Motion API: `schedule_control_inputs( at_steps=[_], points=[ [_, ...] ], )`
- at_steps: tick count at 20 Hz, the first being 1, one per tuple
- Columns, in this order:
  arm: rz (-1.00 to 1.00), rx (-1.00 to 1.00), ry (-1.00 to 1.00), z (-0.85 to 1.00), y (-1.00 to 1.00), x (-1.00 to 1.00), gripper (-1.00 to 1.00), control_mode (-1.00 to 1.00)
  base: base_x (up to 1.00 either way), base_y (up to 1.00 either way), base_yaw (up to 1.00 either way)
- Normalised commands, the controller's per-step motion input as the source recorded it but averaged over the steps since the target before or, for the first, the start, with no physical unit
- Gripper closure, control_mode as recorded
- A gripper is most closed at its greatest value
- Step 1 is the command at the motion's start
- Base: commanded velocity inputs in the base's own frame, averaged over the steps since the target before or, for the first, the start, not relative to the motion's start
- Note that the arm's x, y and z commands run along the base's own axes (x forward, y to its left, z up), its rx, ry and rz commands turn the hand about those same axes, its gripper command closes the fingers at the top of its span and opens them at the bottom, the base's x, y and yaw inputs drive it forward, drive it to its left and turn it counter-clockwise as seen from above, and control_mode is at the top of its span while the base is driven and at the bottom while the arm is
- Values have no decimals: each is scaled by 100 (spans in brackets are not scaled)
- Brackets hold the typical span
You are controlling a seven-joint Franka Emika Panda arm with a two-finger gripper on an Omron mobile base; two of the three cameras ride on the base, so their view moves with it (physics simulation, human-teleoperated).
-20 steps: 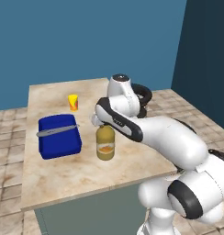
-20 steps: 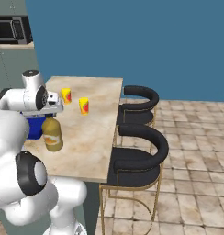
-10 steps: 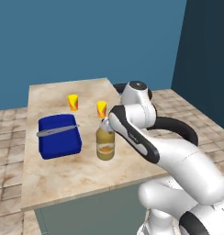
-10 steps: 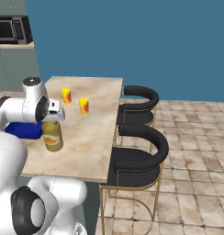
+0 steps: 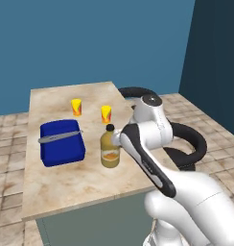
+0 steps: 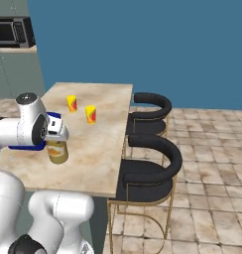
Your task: Place the drinks on the dining counter in a tight cluster.
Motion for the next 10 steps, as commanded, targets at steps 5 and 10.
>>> schedule_control_inputs(
  at_steps=[5,10],
  points=[
    [-5,0,-2,0,-5,-19,-100,-100,0,0,0],
    [0,0,0,0,0,0,-100,100,-3,0,0]
  ],
)
